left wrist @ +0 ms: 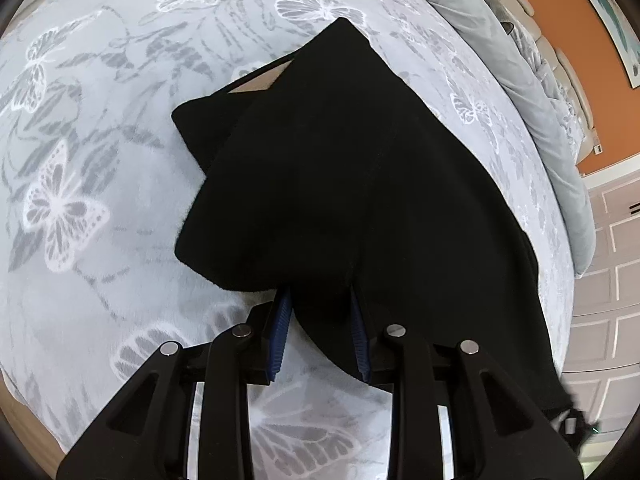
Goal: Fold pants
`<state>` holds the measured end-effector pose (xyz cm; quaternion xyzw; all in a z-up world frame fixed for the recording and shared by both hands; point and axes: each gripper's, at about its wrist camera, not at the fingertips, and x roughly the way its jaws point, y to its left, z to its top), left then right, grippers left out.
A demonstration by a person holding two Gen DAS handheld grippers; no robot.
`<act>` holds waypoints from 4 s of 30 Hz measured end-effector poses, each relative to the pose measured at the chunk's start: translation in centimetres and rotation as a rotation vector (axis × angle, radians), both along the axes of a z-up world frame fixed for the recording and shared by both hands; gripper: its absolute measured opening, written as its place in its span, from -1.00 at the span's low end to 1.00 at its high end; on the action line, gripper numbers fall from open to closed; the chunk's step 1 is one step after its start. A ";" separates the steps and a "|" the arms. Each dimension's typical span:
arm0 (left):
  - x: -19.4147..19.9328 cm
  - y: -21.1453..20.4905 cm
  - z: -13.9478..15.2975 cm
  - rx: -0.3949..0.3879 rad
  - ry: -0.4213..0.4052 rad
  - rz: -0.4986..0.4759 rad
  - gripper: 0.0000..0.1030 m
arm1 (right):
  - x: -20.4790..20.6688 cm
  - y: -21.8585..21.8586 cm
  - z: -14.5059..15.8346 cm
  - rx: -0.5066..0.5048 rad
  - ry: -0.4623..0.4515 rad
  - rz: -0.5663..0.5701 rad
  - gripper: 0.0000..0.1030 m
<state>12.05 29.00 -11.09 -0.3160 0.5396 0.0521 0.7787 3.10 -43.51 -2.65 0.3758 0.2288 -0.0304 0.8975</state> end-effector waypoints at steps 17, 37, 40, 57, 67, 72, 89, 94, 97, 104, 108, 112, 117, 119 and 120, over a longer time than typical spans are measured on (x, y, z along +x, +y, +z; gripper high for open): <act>1.2 0.7 -0.4 -0.031 0.003 -0.054 -0.43 | 1.6 -2.3 -7.2 -0.187 0.360 -0.149 -0.01; 1.7 0.0 0.2 0.077 -0.004 -0.083 -0.45 | -1.5 -7.7 -5.9 0.064 0.211 -0.265 -0.88; 1.6 -0.1 0.3 0.087 -0.003 -0.087 -0.45 | -2.9 -9.5 -13.5 0.359 0.293 -0.278 -0.91; 0.3 1.5 1.8 0.034 -0.080 -0.082 -0.57 | -5.6 -9.4 -6.1 0.148 0.183 -0.362 -0.92; 0.2 2.7 1.8 -0.041 -0.091 -0.084 -0.49 | -8.6 -8.5 -7.2 0.159 0.455 -0.495 -0.12; 0.6 2.9 1.0 -0.054 -0.072 -0.092 -0.86 | -7.6 -3.2 -2.2 -0.040 0.365 -0.416 -0.12; -1.6 6.2 2.4 0.068 -0.132 -0.071 -0.57 | 7.5 23.8 1.3 -0.465 0.164 0.457 -0.03; -0.4 6.5 0.0 0.035 -0.055 -0.062 -0.58 | 16.0 33.0 0.0 -0.485 0.194 0.671 0.27; 0.1 6.5 -0.7 0.028 -0.033 -0.065 -0.56 | 21.5 37.0 -2.8 -0.530 0.283 0.737 0.30; 1.2 5.9 -1.0 0.069 -0.025 -0.116 -0.54 | 25.5 38.2 -3.6 -0.373 0.191 0.721 -0.90; 2.2 5.5 -1.0 0.112 -0.041 -0.109 -0.24 | 27.7 39.3 -8.0 -0.512 0.363 0.713 -0.83; 1.5 5.7 0.4 0.186 -0.050 -0.085 0.25 | 23.2 37.7 -3.6 -0.492 0.184 0.626 -0.01; -0.7 8.5 3.3 0.342 -0.101 0.085 0.36 | 19.7 38.7 -1.9 -0.462 0.149 0.727 -0.85; -1.3 9.7 3.9 0.342 -0.108 0.151 0.36 | 20.6 40.7 -4.0 -0.407 0.209 0.799 -0.88; -1.5 10.0 4.0 0.330 -0.114 0.164 0.36 | 21.3 41.8 -5.2 -0.416 0.237 0.808 -0.88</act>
